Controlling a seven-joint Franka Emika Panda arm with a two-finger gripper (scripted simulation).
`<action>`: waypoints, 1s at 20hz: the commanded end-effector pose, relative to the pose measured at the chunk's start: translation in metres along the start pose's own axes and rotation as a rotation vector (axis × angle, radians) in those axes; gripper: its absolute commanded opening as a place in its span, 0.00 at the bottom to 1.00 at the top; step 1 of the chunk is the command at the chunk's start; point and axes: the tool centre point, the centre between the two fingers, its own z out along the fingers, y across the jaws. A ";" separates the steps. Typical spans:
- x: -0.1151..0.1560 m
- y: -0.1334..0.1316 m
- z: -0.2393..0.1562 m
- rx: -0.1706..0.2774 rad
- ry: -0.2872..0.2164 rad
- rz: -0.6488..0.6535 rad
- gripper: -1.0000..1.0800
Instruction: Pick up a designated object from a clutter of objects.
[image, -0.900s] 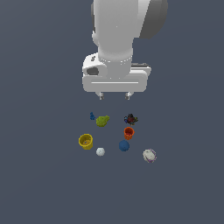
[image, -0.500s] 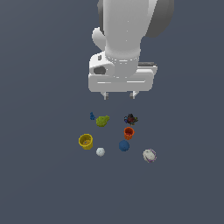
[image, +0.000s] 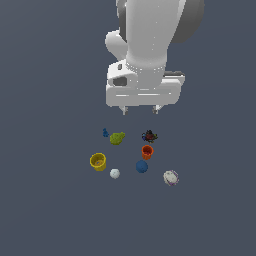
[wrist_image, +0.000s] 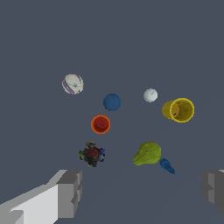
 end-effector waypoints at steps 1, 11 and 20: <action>0.003 0.005 0.006 0.001 0.000 -0.004 0.96; 0.032 0.052 0.066 0.012 0.011 -0.052 0.96; 0.052 0.127 0.157 0.008 0.026 -0.117 0.96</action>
